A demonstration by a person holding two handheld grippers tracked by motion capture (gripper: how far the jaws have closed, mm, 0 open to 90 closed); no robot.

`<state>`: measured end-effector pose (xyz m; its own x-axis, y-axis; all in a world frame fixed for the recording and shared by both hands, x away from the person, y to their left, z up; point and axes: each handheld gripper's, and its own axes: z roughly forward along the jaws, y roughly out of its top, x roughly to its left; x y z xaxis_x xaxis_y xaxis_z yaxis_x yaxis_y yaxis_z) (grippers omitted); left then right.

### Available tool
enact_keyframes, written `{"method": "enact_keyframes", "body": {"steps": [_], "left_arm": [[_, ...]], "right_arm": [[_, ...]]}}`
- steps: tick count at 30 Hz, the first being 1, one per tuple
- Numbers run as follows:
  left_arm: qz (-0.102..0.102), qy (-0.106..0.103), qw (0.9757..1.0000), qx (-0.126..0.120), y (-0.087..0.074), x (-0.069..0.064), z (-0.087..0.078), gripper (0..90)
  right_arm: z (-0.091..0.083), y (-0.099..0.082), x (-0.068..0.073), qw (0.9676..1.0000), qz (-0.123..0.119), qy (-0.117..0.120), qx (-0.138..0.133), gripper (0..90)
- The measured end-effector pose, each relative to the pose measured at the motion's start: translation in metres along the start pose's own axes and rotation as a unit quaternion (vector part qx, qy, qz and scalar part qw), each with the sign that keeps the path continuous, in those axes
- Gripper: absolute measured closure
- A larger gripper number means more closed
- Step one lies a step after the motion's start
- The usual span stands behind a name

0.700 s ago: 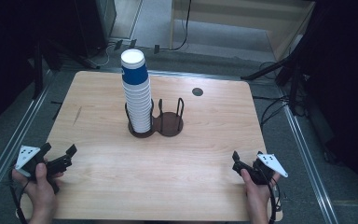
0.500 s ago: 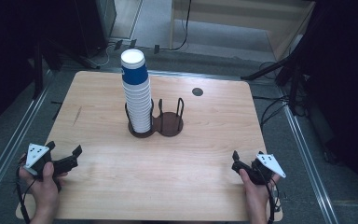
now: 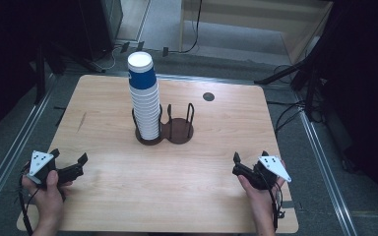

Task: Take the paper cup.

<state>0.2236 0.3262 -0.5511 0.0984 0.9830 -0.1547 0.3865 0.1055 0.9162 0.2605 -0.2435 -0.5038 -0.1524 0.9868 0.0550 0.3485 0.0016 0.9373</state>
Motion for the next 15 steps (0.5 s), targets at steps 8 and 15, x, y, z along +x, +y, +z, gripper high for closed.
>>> {"method": "enact_keyframes", "body": {"steps": [8, 15], "left_arm": [[0.002, -0.001, 1.0, 0.002, 0.0, 0.0, 0.0, 0.0], [0.003, 0.0, 1.0, 0.003, 0.0, 0.0, 0.0, 0.0]], "right_arm": [[-0.001, 0.024, 0.024, 0.9995, 0.0, 0.029, -0.012, 3.4], [0.004, 0.042, 0.044, 0.9987, -0.01, 0.048, -0.017, 3.7]]}}
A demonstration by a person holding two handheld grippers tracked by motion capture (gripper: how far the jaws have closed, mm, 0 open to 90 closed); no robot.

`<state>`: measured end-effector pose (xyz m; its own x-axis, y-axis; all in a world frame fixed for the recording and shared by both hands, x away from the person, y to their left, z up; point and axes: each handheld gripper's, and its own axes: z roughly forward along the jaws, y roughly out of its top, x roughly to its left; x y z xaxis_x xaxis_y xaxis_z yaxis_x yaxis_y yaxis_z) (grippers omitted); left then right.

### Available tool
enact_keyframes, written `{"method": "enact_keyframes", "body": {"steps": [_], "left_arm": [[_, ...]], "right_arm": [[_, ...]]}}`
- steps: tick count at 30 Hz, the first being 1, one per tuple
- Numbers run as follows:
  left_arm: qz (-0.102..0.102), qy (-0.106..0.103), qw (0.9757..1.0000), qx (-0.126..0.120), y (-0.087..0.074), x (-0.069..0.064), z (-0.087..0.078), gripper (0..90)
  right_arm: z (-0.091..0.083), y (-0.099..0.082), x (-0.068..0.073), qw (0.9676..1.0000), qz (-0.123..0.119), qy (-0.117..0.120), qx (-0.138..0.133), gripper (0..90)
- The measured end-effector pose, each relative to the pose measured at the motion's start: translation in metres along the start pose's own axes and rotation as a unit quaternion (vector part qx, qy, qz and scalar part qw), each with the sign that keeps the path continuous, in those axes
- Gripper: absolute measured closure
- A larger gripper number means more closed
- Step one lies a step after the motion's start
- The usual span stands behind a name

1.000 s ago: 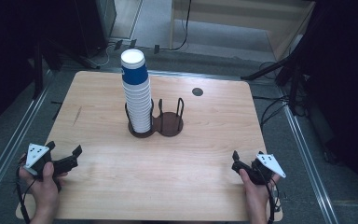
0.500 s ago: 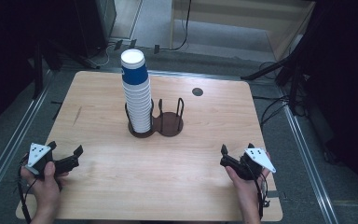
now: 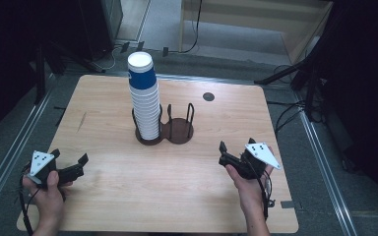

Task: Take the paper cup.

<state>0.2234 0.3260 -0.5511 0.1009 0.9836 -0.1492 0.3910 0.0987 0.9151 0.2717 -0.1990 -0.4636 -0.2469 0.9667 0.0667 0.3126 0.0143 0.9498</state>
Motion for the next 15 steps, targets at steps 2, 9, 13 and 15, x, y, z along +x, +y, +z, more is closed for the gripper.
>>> {"method": "enact_keyframes", "body": {"steps": [2, 9, 13, 15], "left_arm": [[-0.001, 0.0, 1.0, 0.0, 0.0, 0.0, 0.0, 0.0], [-0.001, 0.0, 1.0, 0.001, 0.0, 0.0, 0.0, 0.0], [0.0, 0.0, 1.0, 0.002, 0.0, 0.0, 0.0, 0.0], [0.001, 0.001, 1.0, 0.002, 0.0, 0.0, 0.0, 0.0]], "right_arm": [[0.003, 0.004, 0.005, 1.0, -0.003, 0.004, -0.001, 3.7], [0.012, 0.016, 0.022, 0.9997, -0.007, 0.021, -0.007, 3.7], [0.016, 0.019, 0.028, 0.9996, -0.006, 0.026, -0.007, 3.8], [0.018, 0.022, 0.032, 0.9995, -0.007, 0.029, -0.008, 3.7]]}}
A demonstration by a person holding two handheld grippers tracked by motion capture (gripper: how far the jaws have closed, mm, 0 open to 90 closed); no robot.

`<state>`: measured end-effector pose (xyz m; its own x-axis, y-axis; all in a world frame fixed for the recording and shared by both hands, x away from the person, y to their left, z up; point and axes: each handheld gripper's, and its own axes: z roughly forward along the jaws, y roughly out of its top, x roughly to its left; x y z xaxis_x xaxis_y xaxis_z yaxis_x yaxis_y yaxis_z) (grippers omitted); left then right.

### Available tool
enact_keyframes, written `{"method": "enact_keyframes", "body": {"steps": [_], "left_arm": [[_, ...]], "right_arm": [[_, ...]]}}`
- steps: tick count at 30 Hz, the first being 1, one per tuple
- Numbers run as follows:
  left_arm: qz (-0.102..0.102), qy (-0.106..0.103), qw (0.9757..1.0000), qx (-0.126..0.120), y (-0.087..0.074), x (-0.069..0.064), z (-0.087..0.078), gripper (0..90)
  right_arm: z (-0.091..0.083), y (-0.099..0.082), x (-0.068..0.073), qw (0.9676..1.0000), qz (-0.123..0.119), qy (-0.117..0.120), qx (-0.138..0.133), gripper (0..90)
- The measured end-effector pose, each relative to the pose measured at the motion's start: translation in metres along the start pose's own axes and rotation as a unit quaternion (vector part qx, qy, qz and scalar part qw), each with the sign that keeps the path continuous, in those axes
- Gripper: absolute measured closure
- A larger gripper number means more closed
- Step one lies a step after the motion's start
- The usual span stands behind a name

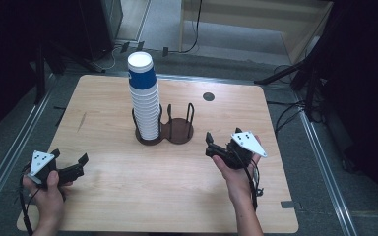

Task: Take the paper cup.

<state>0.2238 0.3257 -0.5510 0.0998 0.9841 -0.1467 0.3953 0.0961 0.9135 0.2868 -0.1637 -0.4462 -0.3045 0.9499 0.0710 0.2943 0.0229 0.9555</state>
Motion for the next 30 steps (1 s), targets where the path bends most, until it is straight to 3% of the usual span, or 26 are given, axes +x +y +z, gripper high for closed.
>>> {"method": "enact_keyframes", "body": {"steps": [30], "left_arm": [[0.001, 0.0, 1.0, -0.001, 0.0, 0.0, 0.0, 0.0]], "right_arm": [[0.021, 0.026, 0.039, 0.9991, -0.004, 0.04, -0.011, 3.9]]}}
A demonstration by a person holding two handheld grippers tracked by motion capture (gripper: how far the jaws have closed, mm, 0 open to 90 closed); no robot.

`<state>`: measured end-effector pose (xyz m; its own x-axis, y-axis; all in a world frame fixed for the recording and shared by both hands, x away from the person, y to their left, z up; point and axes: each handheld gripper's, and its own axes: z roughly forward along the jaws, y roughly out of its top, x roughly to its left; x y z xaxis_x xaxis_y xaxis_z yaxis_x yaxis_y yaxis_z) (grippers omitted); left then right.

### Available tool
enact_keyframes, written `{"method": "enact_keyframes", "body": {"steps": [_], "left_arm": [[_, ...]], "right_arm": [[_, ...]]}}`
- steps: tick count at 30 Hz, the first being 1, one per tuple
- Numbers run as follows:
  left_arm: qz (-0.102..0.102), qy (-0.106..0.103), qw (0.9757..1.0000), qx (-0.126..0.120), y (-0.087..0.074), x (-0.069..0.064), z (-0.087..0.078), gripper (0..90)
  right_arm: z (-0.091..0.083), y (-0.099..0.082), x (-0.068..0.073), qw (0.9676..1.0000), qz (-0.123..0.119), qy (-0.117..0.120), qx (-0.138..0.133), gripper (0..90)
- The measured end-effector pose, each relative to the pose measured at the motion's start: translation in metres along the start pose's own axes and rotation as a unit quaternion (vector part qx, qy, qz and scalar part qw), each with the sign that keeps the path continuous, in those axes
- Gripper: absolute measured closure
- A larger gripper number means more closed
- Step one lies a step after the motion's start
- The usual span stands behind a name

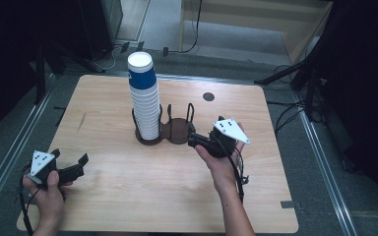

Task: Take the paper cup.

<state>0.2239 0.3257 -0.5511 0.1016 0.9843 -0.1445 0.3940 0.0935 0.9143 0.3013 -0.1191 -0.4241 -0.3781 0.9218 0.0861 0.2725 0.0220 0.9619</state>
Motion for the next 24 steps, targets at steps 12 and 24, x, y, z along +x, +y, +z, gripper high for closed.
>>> {"method": "enact_keyframes", "body": {"steps": [12, 24], "left_arm": [[-0.001, -0.001, 1.0, 0.002, 0.0, 0.0, 0.0, 0.0], [-0.002, -0.001, 1.0, 0.003, 0.0, 0.0, 0.001, 0.0]], "right_arm": [[0.012, 0.007, 0.021, 0.9998, -0.003, 0.019, -0.003, 3.9], [0.019, 0.014, 0.039, 0.9993, -0.002, 0.037, -0.009, 3.9]]}}
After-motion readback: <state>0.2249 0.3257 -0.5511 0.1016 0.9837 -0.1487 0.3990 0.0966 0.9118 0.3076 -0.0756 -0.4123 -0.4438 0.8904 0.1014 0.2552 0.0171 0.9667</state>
